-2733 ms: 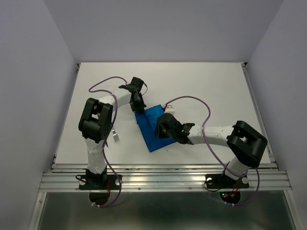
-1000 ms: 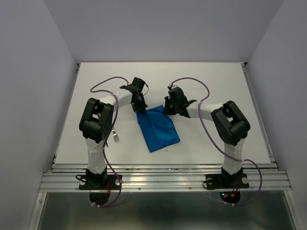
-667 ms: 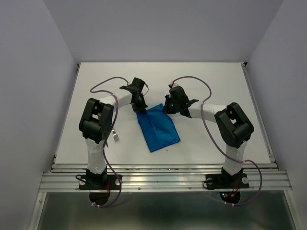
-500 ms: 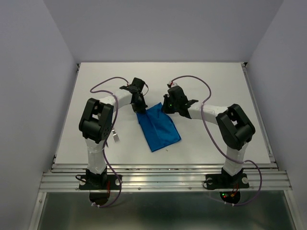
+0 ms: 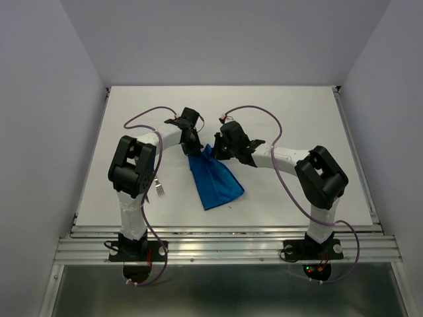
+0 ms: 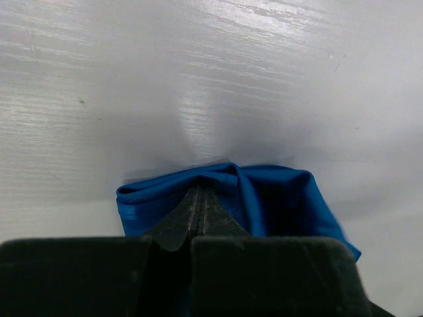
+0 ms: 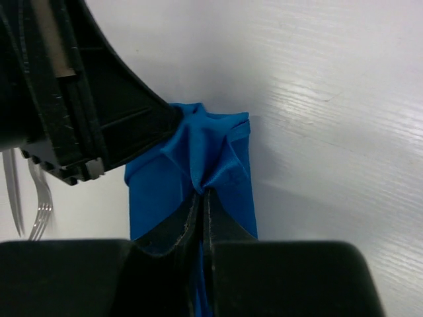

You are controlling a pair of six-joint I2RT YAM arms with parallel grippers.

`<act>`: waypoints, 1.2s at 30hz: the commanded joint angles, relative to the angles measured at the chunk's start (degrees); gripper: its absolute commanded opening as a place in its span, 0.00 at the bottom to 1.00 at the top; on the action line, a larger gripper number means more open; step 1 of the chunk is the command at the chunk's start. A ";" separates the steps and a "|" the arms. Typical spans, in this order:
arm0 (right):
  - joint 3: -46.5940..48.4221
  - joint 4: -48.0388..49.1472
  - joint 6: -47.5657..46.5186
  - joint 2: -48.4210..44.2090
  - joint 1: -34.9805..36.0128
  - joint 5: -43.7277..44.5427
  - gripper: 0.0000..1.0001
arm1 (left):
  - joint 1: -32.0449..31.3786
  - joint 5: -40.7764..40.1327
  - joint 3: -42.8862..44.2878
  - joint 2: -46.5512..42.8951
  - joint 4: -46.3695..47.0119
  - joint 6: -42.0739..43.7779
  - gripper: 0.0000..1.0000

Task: Fold the napkin into a case and place the utensils inside
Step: Pick up the 2/3-rectangle-folded napkin at the center of the board, then fold the 2/3-rectangle-folded napkin at the center of the board.

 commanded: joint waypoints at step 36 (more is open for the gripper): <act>6.64 2.03 9.34 13.59 4.51 -0.92 0.01 | -1.33 0.61 -3.64 -2.92 -2.92 -0.71 0.00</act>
